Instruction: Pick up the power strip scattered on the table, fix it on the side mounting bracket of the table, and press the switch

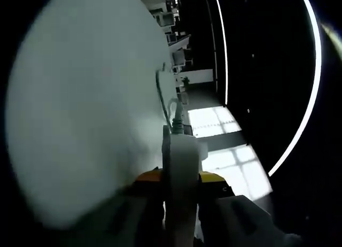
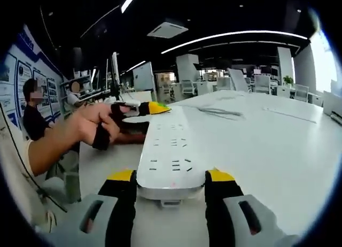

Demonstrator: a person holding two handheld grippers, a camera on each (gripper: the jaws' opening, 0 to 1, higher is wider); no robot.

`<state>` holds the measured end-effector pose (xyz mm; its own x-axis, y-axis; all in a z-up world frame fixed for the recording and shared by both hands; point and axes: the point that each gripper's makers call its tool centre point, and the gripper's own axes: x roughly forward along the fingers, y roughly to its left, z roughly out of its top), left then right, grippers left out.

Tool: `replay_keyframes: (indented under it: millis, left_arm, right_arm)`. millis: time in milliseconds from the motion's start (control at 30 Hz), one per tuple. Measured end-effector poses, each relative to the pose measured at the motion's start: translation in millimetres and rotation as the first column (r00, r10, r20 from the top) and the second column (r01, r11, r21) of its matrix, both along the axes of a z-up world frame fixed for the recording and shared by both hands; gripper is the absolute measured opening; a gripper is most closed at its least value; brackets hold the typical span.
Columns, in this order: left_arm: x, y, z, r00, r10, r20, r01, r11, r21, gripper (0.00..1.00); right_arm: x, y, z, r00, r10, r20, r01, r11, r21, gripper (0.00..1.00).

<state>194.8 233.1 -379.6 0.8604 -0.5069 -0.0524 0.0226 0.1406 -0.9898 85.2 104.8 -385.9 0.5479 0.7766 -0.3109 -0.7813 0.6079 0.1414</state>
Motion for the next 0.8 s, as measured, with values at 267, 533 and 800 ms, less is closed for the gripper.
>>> replay_keyframes:
  millis: [267,533,800]
  left_arm:
    - [-6.7,-5,1.5,1.000,-0.020,0.019,0.020,1.000,-0.008,0.26]
    - [-8.2,-7,2.5,0.999,-0.029,0.020,0.030,0.999,-0.036,0.26]
    - [-10.4,-6,10.0,0.999,-0.031,0.038,0.033,0.998,-0.060,0.26]
  right_arm:
    - [-1,-3,4.2,1.000,0.008,0.017,-0.007,1.000,-0.002,0.52]
    - [-4,-5,7.3,0.999,0.025,0.022,-0.025,1.000,0.000,0.52]
    - [-10,-5,19.0,0.998,0.055,0.037,-0.056,0.998,0.027,0.51]
